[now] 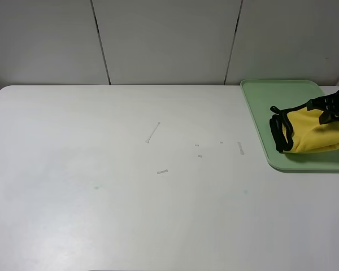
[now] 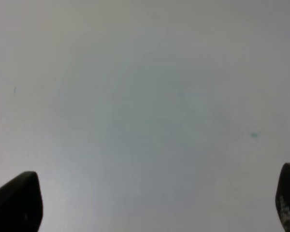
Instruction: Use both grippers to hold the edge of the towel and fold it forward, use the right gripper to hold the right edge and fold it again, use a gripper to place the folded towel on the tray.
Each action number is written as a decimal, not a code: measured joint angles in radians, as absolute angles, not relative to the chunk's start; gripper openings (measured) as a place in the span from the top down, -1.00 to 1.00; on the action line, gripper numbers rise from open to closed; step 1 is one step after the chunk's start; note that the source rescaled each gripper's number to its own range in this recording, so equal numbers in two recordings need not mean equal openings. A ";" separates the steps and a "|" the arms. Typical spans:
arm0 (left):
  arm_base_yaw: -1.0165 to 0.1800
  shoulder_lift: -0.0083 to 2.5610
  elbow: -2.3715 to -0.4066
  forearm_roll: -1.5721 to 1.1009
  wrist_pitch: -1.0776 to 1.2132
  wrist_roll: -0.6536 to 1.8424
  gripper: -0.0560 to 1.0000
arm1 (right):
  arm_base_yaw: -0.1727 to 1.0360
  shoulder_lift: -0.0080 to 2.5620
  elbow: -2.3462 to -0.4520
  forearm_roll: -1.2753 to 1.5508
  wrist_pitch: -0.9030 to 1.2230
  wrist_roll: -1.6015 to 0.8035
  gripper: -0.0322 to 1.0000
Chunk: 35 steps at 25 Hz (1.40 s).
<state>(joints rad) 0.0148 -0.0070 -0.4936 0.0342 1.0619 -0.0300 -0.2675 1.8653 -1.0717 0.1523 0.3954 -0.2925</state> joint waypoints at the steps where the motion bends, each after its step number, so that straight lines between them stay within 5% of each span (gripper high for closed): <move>1: 0.015 -0.007 -0.494 0.034 1.062 -0.030 -0.94 | -0.267 1.865 -1.072 0.152 0.394 -0.293 0.78; 7: 0.015 -0.007 -0.494 0.034 1.062 -0.030 -0.94 | -0.267 1.865 -1.072 0.152 0.381 -0.295 0.64; 11: 0.015 -0.007 -0.494 0.034 1.062 -0.030 -0.94 | -0.267 1.865 -1.072 0.152 0.391 -0.337 -0.59; 14: 0.015 -0.007 -0.494 0.034 1.062 -0.030 -0.94 | -0.267 1.865 -1.072 0.155 0.383 -0.342 -0.91; 24: 0.015 -0.007 -0.494 0.034 1.062 -0.030 -0.94 | -0.266 1.829 -1.072 0.158 0.413 -0.343 -1.00; 35: 0.015 -0.007 -0.494 0.034 1.062 -0.030 -0.94 | -0.229 1.509 -1.068 0.179 0.715 -0.304 -1.00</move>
<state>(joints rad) 0.0148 -0.0070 -0.4936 0.0342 1.0619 -0.0300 -0.2287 1.5087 -1.0685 0.1790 0.7150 -0.3038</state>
